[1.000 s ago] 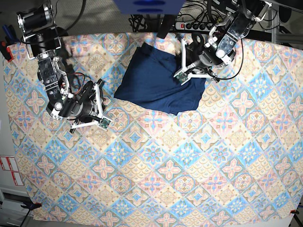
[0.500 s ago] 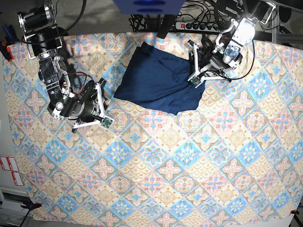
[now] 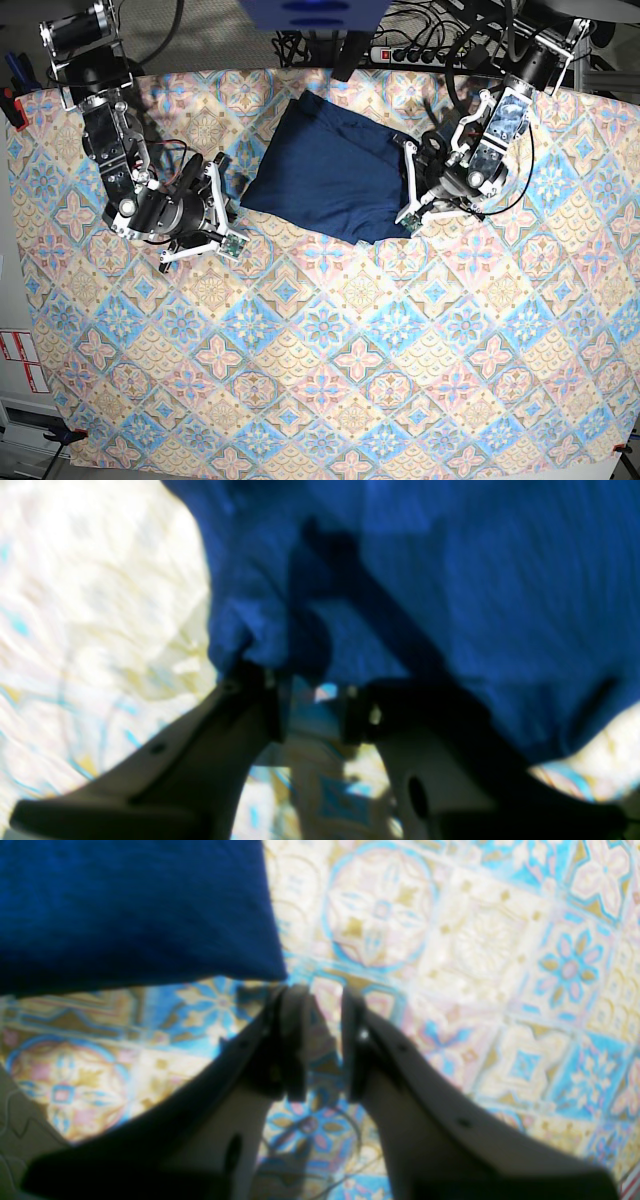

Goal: Fold the T-shirt properly
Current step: 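Grasp the folded shirt's sides with both grippers and adjust it, then move the left gripper to the navy bundle's side and grasp its edge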

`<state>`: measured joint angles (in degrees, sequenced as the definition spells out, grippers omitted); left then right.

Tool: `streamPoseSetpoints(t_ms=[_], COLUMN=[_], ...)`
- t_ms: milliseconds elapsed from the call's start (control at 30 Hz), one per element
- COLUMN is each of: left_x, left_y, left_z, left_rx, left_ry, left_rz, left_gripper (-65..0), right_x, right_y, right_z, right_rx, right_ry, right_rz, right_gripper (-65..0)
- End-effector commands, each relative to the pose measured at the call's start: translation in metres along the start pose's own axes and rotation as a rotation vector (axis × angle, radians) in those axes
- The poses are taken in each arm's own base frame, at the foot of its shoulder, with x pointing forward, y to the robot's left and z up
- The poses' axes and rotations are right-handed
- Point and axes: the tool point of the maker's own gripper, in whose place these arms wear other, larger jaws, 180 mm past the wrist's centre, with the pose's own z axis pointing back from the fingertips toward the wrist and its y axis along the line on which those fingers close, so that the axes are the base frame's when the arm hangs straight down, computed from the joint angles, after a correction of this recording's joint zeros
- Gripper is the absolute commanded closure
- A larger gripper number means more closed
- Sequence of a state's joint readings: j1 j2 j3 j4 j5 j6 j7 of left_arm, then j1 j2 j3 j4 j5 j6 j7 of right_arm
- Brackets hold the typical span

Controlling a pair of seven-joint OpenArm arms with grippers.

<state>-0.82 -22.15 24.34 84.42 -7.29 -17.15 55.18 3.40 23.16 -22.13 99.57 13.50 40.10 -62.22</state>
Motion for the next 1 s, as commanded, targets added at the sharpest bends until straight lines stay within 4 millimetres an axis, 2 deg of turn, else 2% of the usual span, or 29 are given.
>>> streamPoseSetpoints(t_ms=[0,33,133,200,267,367,500,633,867,967], left_x=[0.016,0.019,0.032,0.042,0.046,0.04,0.019,0.002,0.005,0.002], left_y=[0.017,0.021,0.017,0.013,0.006,-0.011,-0.031,-0.026,-0.024,-0.012], left_z=[0.001,-0.002,-0.004,0.002,0.013,0.03,0.04,0.049,0.064,0.071], left_rx=[0.061,0.078,0.09,0.085,0.084,0.069,0.041,0.056,-0.004,-0.02], left_ry=[-0.045,-0.056,-0.078,-0.095,-0.112,-0.128,-0.115,-0.107,-0.169,-0.202], left_rz=[-0.005,-0.013,-0.024,-0.023,-0.038,-0.057,-0.074,-0.018,0.123,0.236], left_gripper=[-13.9,-13.9,-13.9,-13.9,-13.9,-13.9,-13.9,-13.9,-14.6,-14.7], right_x=[0.008,0.007,0.01,0.011,0.021,0.033,0.048,0.062,0.064,0.064], right_y=[-0.009,-0.007,-0.001,0.003,0.009,0.037,0.051,0.054,0.047,0.046], right_z=[0.008,0.008,0.012,0.016,0.022,0.026,0.028,0.026,0.026,0.026], right_rx=[-0.029,-0.026,-0.027,-0.03,-0.028,0.056,0.12,0.131,0.118,0.117], right_ry=[-0.028,-0.029,-0.035,-0.03,-0.053,-0.111,-0.182,-0.214,-0.214,-0.214], right_rz=[0.013,0.012,0.026,0.041,0.068,0.066,0.042,0.04,0.04,0.039], right_gripper=[-11.0,-11.0,-11.0,-11.0,-11.0,-11.0,-11.0,-11.0,-11.2,-11.2])
